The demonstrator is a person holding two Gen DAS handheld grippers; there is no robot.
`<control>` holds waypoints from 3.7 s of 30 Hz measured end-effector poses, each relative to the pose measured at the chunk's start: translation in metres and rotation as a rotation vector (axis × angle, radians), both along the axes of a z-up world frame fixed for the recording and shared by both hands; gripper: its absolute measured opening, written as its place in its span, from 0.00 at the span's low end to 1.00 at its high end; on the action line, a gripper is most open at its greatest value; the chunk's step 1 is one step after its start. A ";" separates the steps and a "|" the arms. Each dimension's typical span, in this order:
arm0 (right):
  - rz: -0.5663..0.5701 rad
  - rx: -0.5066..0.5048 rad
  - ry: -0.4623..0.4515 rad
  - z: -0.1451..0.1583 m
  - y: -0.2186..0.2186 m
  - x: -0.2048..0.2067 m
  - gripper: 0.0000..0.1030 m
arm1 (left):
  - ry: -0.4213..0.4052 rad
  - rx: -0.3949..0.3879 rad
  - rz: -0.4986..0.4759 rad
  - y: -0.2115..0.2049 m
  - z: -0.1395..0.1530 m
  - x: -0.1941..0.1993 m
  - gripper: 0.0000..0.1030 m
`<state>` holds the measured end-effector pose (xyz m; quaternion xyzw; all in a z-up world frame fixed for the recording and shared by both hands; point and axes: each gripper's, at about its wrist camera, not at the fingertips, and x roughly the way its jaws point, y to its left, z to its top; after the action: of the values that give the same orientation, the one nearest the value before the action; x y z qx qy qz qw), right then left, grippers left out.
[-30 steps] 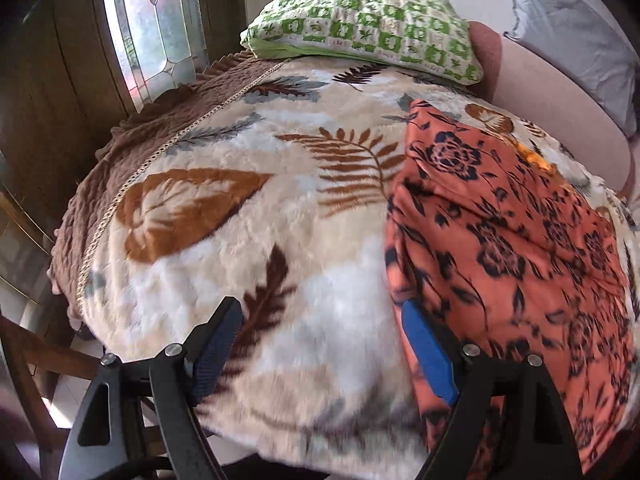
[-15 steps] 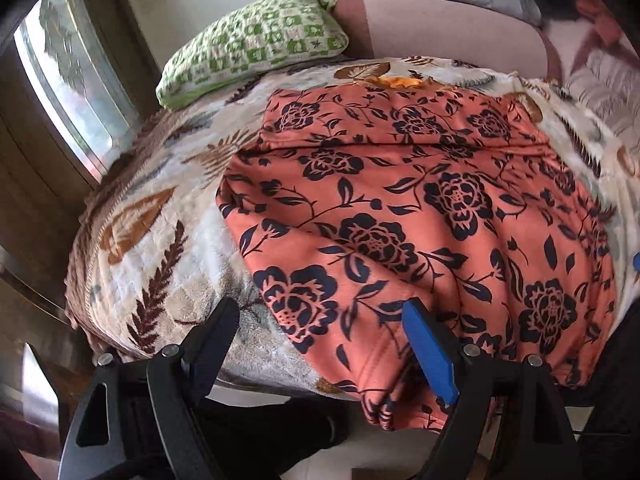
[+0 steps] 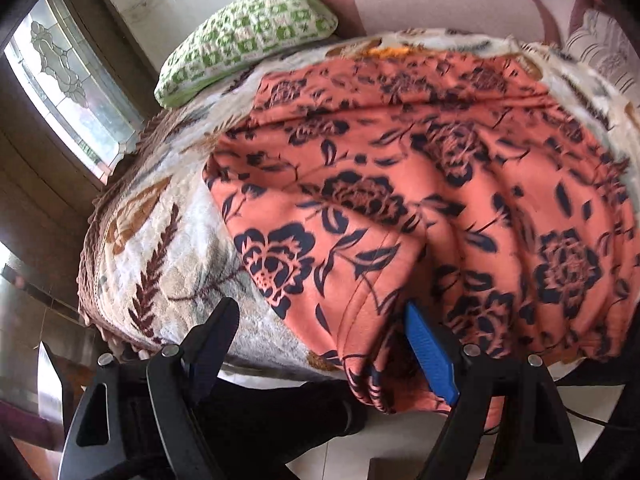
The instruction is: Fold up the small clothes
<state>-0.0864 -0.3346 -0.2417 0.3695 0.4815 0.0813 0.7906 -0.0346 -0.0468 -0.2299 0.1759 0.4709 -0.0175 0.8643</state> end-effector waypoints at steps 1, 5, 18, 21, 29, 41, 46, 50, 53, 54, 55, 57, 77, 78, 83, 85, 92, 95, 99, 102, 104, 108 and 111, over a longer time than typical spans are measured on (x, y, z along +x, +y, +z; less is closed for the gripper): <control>0.003 -0.005 0.008 -0.002 0.001 0.000 0.76 | 0.014 0.001 0.018 0.003 -0.004 0.004 0.81; 0.018 0.000 0.021 -0.009 0.008 0.000 0.76 | 0.052 0.017 0.054 0.013 -0.017 0.012 0.81; 0.032 -0.015 0.041 -0.010 0.017 0.005 0.76 | 0.137 -0.201 0.234 0.102 -0.005 0.031 0.34; 0.028 -0.013 0.036 -0.009 0.015 0.005 0.76 | 0.116 -0.199 0.307 0.136 0.012 0.027 0.34; 0.047 0.013 0.057 -0.015 0.022 0.011 0.76 | 0.097 -0.217 0.356 0.172 0.036 0.022 0.56; 0.008 -0.020 0.076 -0.012 0.016 0.010 0.76 | 0.370 -0.522 0.240 0.192 -0.001 0.061 0.66; 0.030 -0.020 0.071 -0.009 0.026 0.015 0.76 | 0.436 -0.518 0.230 0.179 -0.016 0.058 0.54; 0.031 -0.007 0.082 -0.009 0.028 0.016 0.76 | 0.455 -0.493 0.278 0.180 -0.030 0.059 0.29; 0.020 -0.004 0.111 -0.013 0.028 0.016 0.76 | 0.468 -0.530 0.267 0.181 -0.031 0.058 0.12; 0.017 -0.014 0.129 -0.015 0.030 0.016 0.76 | 0.472 -0.537 0.255 0.180 -0.032 0.057 0.12; 0.015 -0.022 0.139 -0.016 0.030 0.017 0.76 | 0.473 -0.536 0.242 0.179 -0.032 0.057 0.12; -0.002 -0.060 0.186 -0.022 0.032 0.018 0.76 | 0.481 -0.523 0.226 0.177 -0.035 0.059 0.12; 0.011 -0.072 0.290 -0.060 0.034 0.012 0.29 | 0.462 -0.568 0.140 0.177 -0.033 0.087 0.06; 0.008 -0.035 0.267 -0.056 0.031 0.010 0.27 | 0.456 -0.592 0.136 0.179 -0.029 0.088 0.06; -0.007 0.168 0.115 -0.024 0.010 0.005 0.18 | 0.412 -0.718 0.088 0.187 0.007 0.094 0.06; -0.020 0.250 0.041 -0.010 0.001 0.007 0.17 | 0.390 -0.776 0.077 0.186 0.023 0.098 0.06; -0.073 0.426 -0.187 0.027 -0.019 0.018 0.17 | 0.321 -0.844 0.067 0.188 0.059 0.118 0.06; -0.110 0.419 -0.203 0.029 -0.028 0.020 0.17 | 0.315 -0.832 0.060 0.186 0.058 0.118 0.06; -0.158 0.300 -0.070 0.012 -0.037 0.020 0.17 | 0.350 -0.765 0.076 0.177 0.039 0.115 0.06; -0.160 0.206 0.041 -0.001 -0.030 0.022 0.18 | 0.389 -0.699 0.119 0.180 0.015 0.109 0.06; -0.141 0.149 0.102 -0.004 -0.023 0.022 0.20 | 0.416 -0.687 0.138 0.183 0.003 0.105 0.06; -0.085 0.026 0.182 -0.012 -0.001 0.015 0.68 | 0.450 -0.622 0.162 0.178 -0.014 0.099 0.15; -0.084 -0.029 0.234 -0.021 0.018 0.004 0.84 | 0.430 -0.539 0.169 0.175 -0.017 0.097 0.42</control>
<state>-0.0822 -0.3164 -0.2630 0.3848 0.5559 -0.0024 0.7368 0.0620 0.1282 -0.2468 -0.1056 0.6335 -0.1064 0.7590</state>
